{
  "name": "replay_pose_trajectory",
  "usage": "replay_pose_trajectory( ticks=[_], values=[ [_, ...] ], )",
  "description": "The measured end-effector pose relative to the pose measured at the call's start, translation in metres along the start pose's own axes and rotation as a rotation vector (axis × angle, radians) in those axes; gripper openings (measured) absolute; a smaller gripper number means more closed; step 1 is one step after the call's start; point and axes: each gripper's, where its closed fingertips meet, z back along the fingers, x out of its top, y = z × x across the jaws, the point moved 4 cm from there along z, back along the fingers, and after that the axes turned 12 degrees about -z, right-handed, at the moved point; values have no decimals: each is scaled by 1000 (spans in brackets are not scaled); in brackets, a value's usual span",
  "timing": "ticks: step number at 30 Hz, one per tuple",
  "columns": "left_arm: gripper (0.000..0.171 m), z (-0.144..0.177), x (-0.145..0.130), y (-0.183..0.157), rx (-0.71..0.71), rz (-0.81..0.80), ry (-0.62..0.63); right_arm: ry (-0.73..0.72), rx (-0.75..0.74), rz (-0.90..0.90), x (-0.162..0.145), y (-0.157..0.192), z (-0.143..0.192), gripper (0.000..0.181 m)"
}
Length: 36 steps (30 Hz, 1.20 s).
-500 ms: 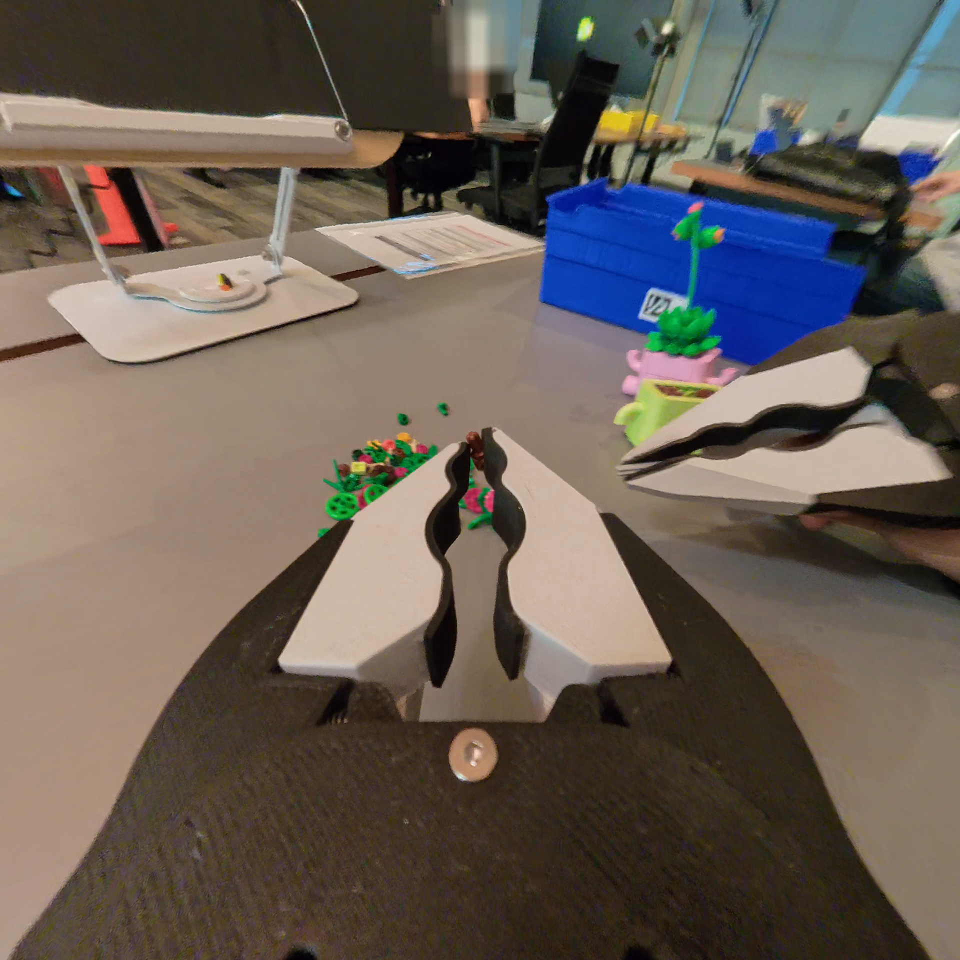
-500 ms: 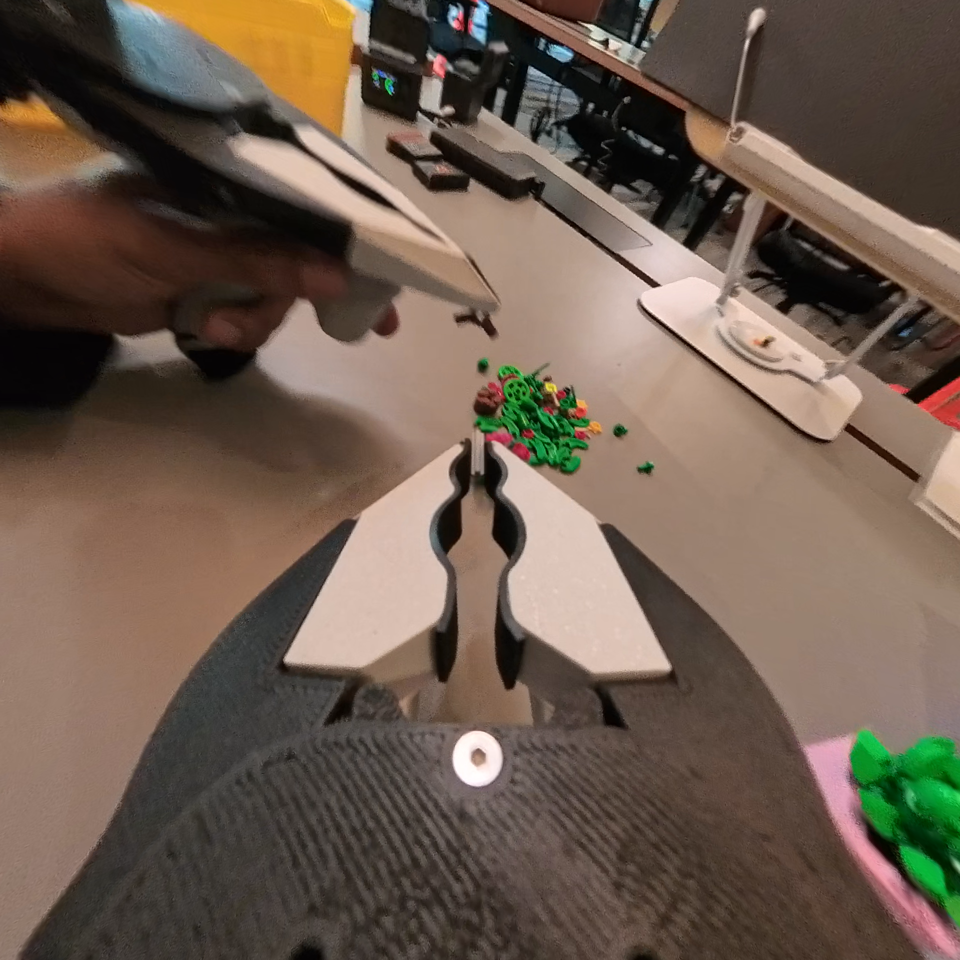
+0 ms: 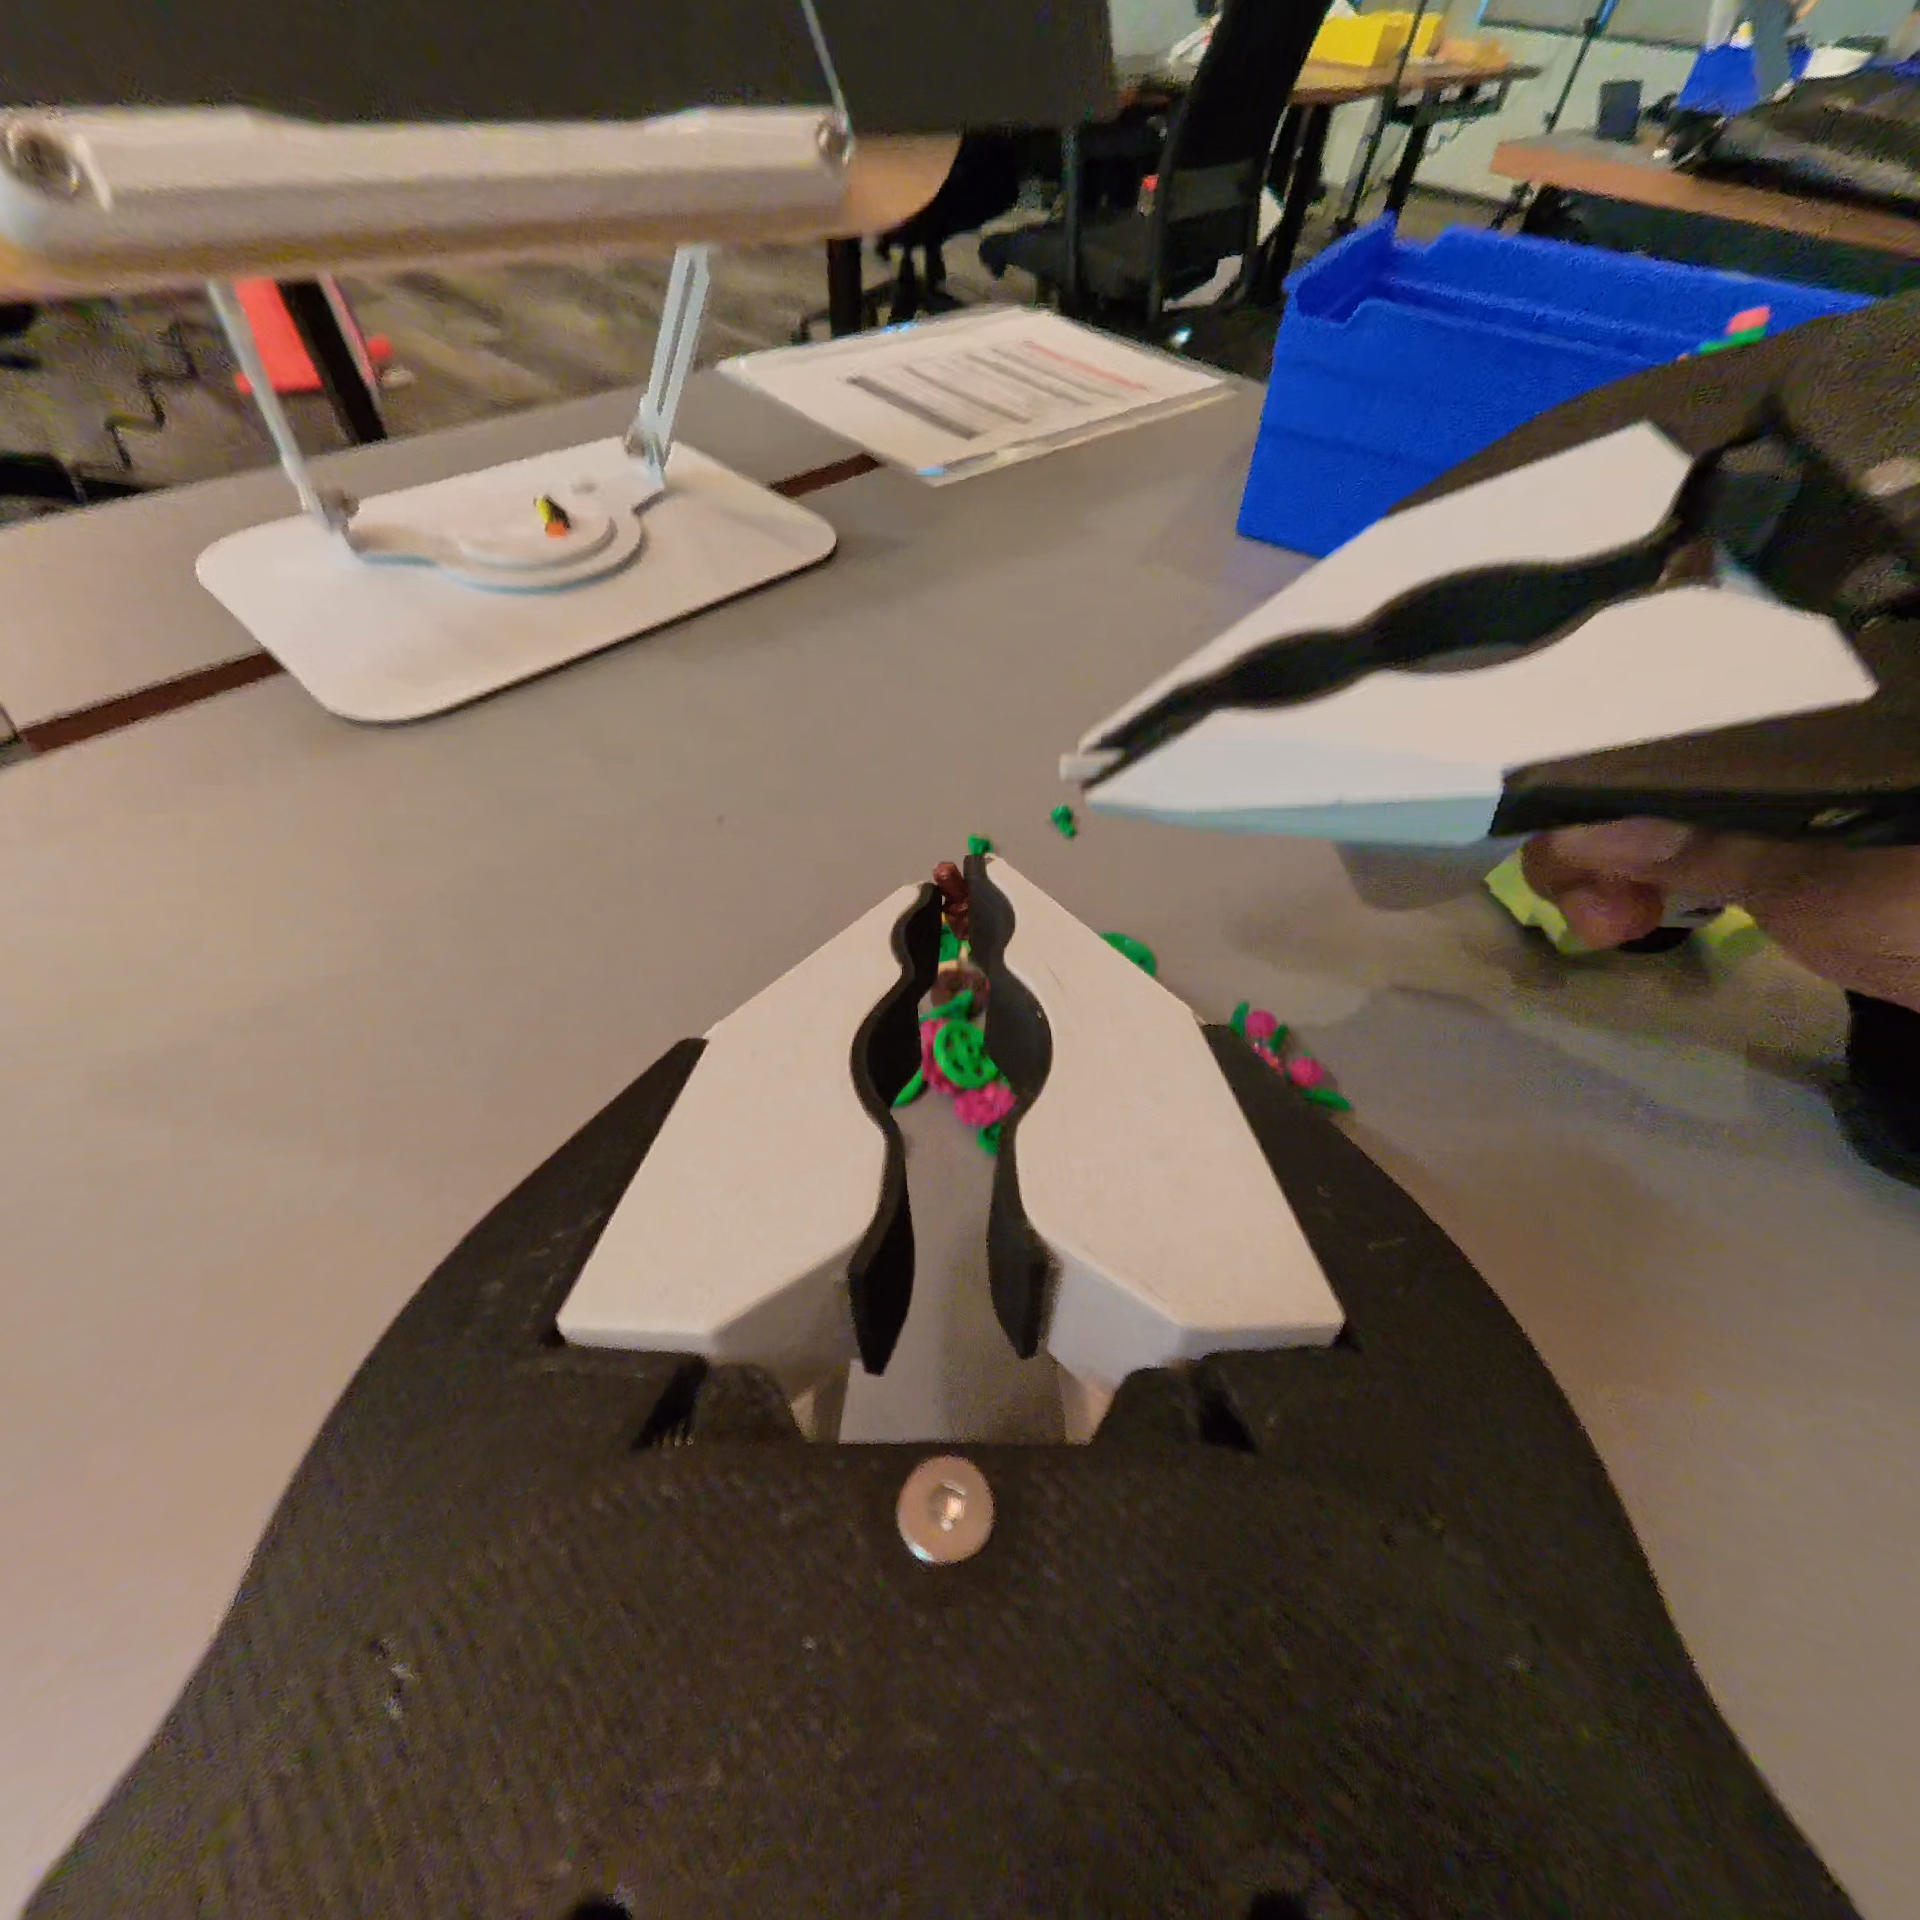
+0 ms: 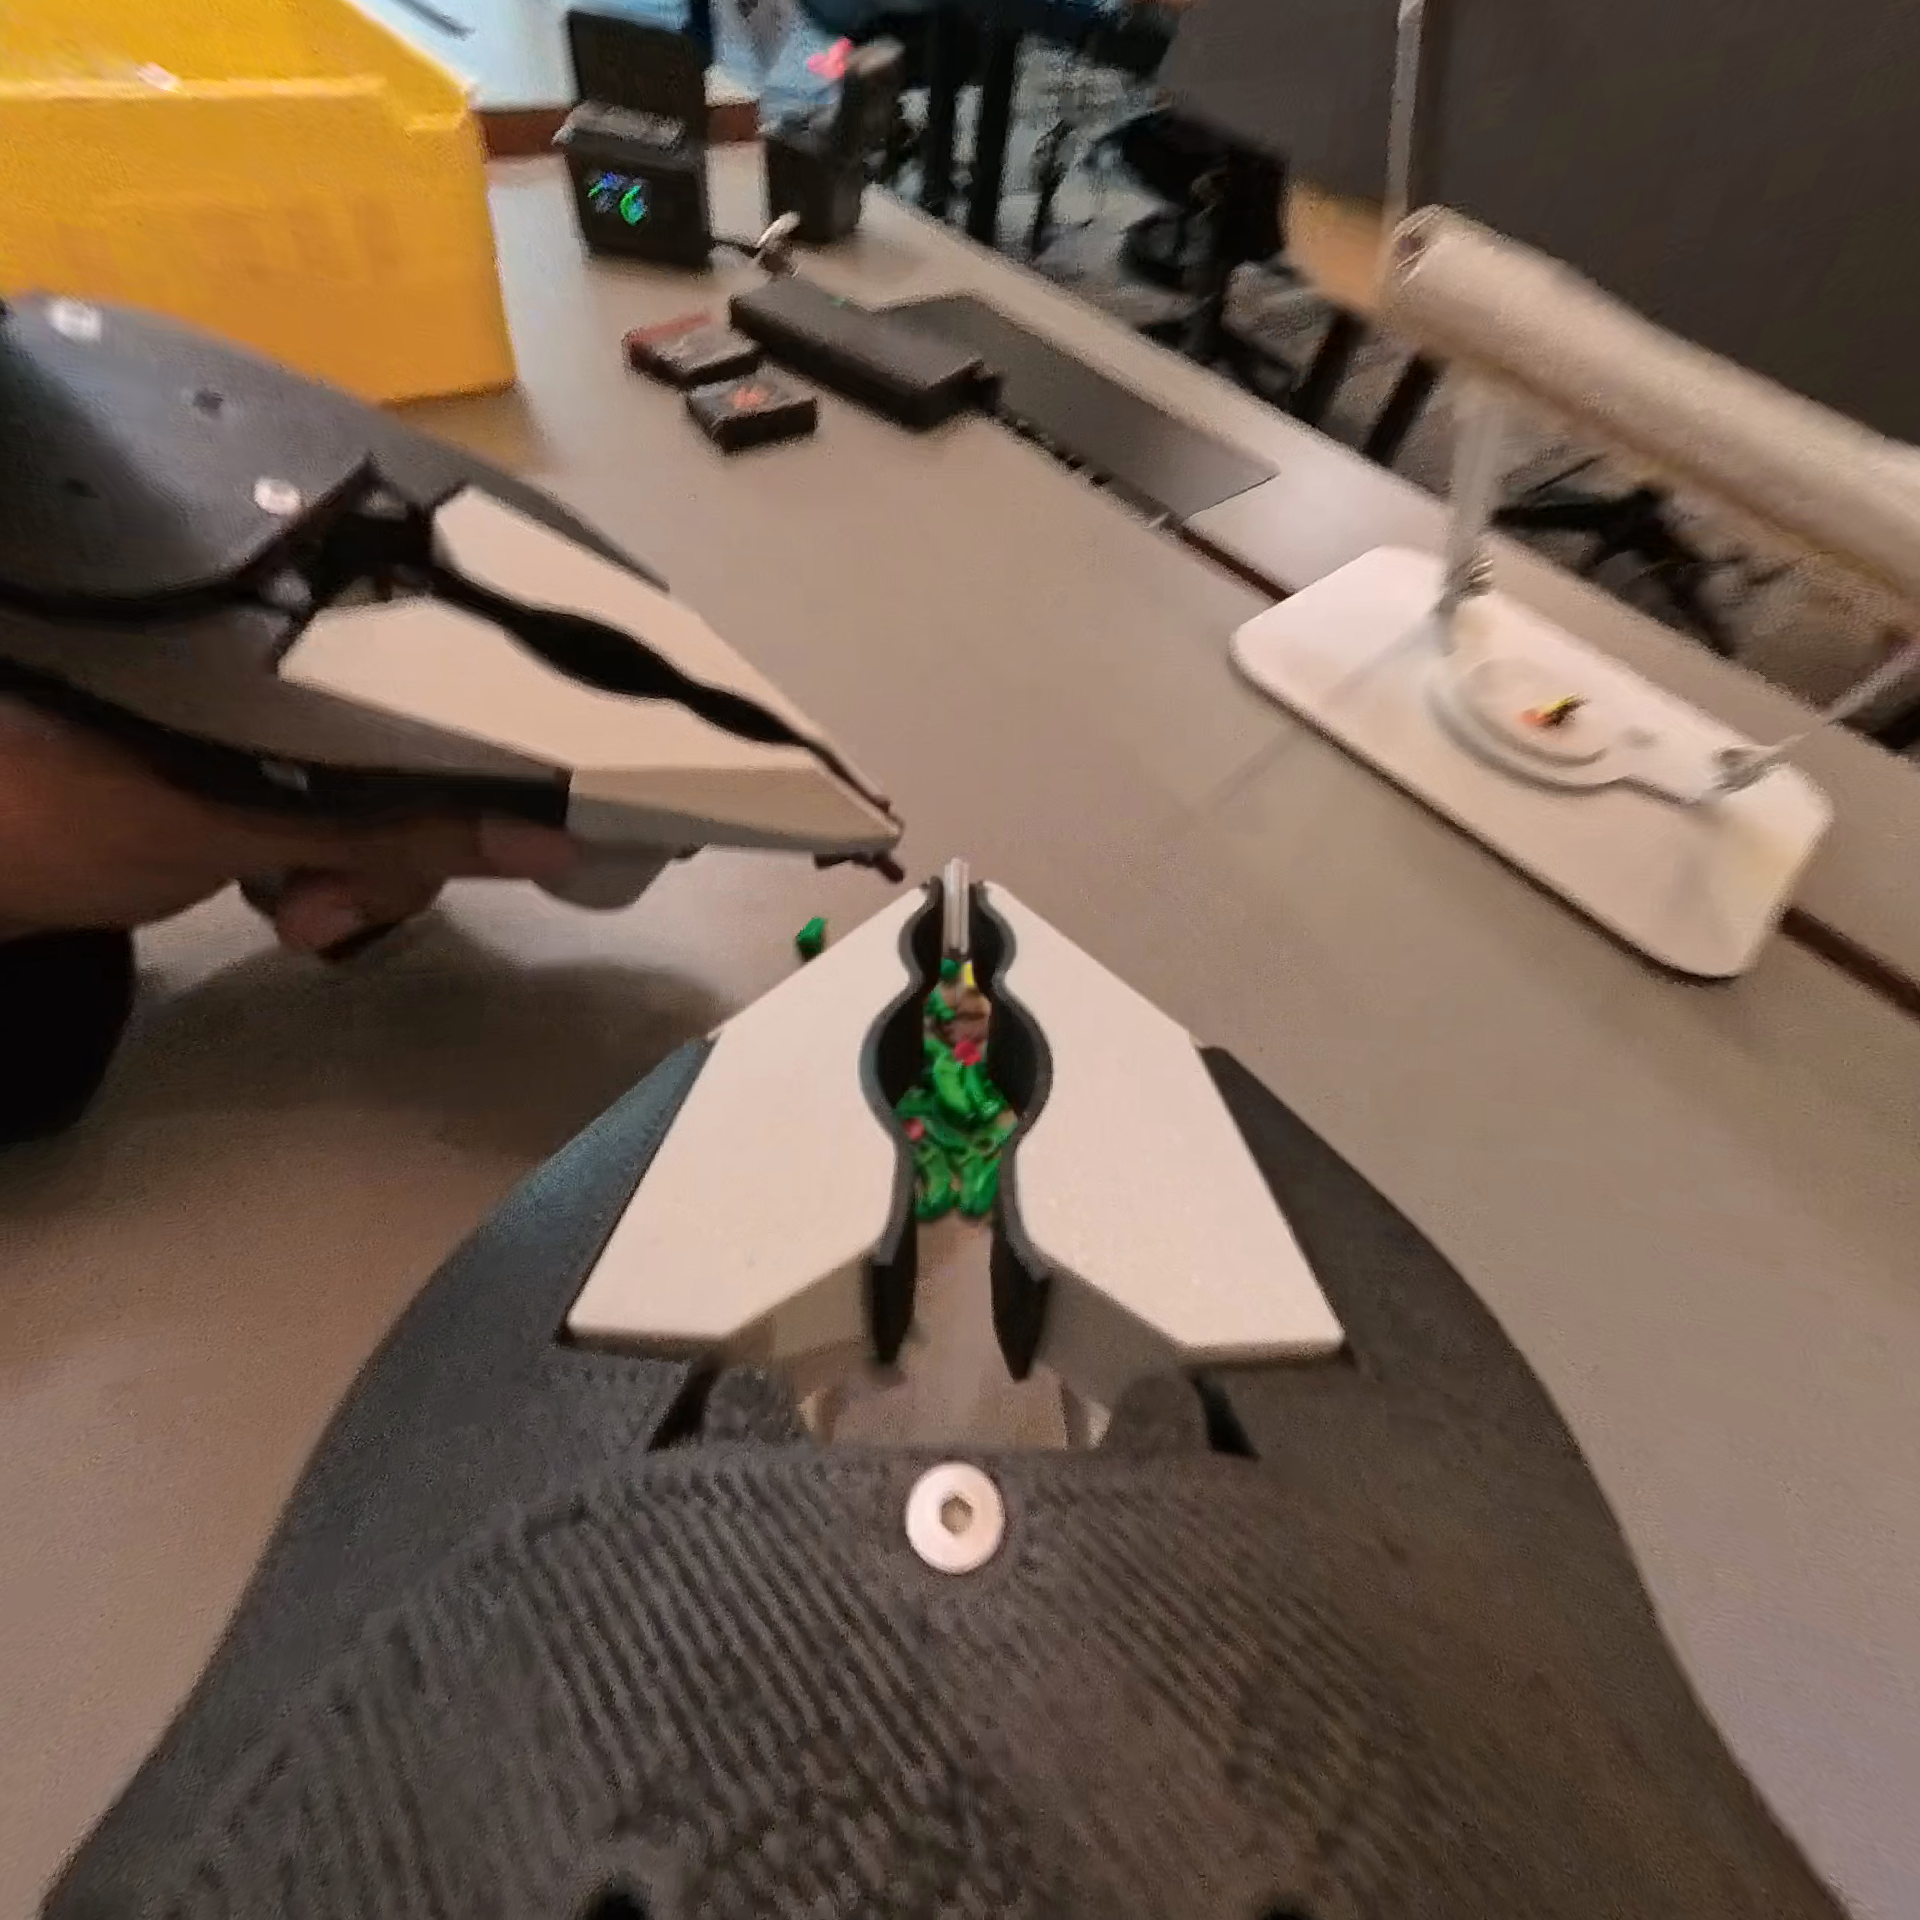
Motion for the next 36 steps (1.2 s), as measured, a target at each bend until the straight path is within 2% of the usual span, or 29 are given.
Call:
replay_pose_trajectory(
  ticks=[4, 8, 17, 36],
  values=[
    [1, 3, 3, -5, -65, 62, -19, 71, 60, 4, -24, -2, -14, 3],
    [1, 0, -5, -7, -68, 37, 18, 102, 100, -76, -32, -7, -18, 2],
    [1, -4, -11, -15, -103, 38, 71, 179, 57, -102, -45, -13, -22, 3],
    [2, -9, -19, -13, -140, 98, 138, 222, 46, -160, -52, -13, -23, 7]
  ],
)
